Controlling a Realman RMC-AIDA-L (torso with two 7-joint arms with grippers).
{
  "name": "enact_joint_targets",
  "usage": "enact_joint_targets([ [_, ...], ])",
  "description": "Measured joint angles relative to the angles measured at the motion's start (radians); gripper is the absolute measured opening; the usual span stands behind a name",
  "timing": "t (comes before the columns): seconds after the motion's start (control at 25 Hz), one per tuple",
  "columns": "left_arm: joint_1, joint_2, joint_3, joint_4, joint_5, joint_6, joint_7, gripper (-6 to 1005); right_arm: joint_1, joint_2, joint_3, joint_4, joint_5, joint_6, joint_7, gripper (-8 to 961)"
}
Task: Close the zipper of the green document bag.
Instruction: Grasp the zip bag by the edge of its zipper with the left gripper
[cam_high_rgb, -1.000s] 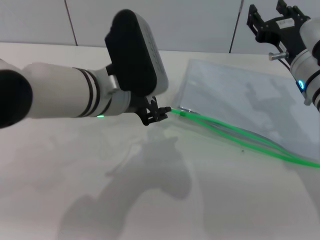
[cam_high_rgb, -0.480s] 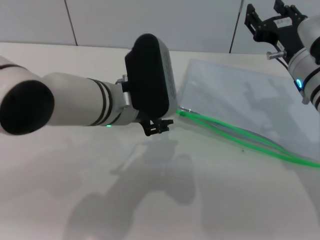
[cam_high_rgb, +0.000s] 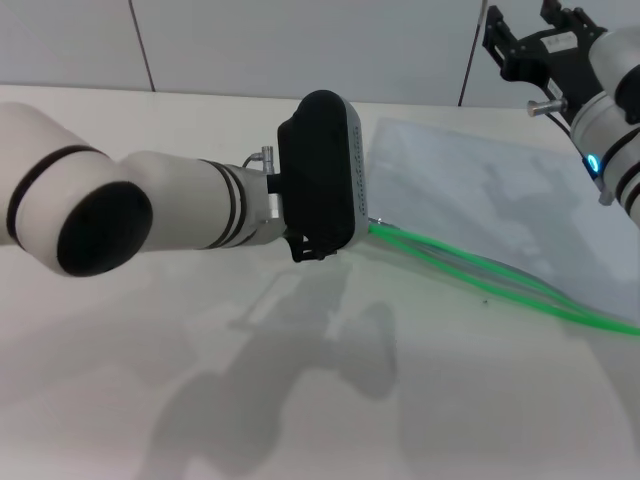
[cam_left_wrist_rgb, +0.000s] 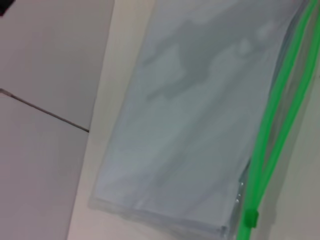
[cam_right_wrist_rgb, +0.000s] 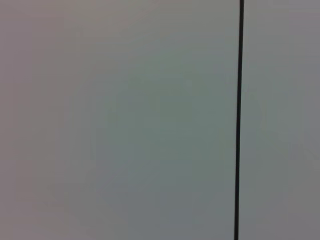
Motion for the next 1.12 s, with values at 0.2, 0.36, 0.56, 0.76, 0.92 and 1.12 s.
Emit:
enact_joint_targets([
  [0.2,-0.009,0.0,0.007,-0.019,0.004,0.04,0.001,541,0.002,0.0,0.0,0.0,0.0,0.001,0.0,665],
  [0.36,-0.019,0.0,0.029,-0.036,0.002,0.078,-0.002,541,0.002,0.0,0.0,-0.001,0.0,0.001,0.0,665],
  [0.56,-0.02,0.0,0.063,-0.058,0.001,0.14,-0.002,541,0.003,0.0,0.0,-0.001,0.0,0.001,0.0,665],
  [0.76,-0.02,0.0,0.079,-0.088,-0.003,0.176,-0.003,541,0.008,0.0,0.0,0.001,0.0,0.001,0.001,665],
  [0.92,-0.021,0.0,0.081,-0.101,-0.004,0.19,-0.004,541,0.011,0.0,0.0,0.0,0.0,0.008,0.001,665],
  [1.12,-0.021,-0.002,0.101,-0.1,-0.003,0.193,-0.022,541,0.013,0.0,0.0,0.003,0.0,0.012,0.001,665],
])
